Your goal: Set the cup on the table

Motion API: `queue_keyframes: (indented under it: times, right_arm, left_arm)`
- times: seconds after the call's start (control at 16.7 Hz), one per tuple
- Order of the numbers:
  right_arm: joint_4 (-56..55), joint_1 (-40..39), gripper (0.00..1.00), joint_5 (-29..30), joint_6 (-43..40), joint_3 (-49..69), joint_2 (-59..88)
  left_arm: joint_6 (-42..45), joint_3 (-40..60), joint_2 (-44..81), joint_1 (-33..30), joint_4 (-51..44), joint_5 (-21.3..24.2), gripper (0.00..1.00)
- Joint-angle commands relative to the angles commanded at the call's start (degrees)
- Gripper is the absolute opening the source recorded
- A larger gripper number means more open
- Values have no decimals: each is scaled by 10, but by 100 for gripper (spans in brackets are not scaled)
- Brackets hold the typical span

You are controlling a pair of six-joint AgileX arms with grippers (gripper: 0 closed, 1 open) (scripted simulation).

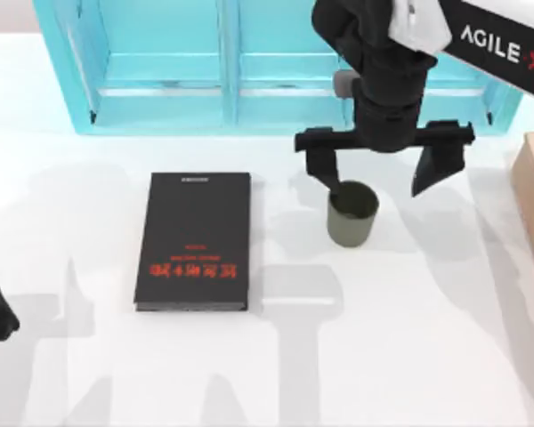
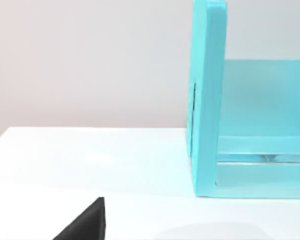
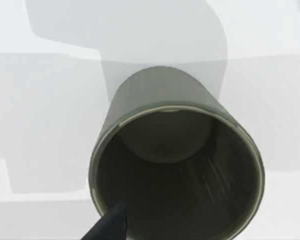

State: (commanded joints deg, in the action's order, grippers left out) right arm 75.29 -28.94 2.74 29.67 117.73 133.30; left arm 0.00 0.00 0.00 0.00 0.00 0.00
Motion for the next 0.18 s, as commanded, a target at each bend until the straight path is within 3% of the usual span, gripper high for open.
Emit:
queue_keyframes:
  times: [0.18]
  right_arm:
    - [0, 0, 100, 0, 0, 0, 0]
  left_arm:
    - [0, 0, 0, 0, 0, 0, 100]
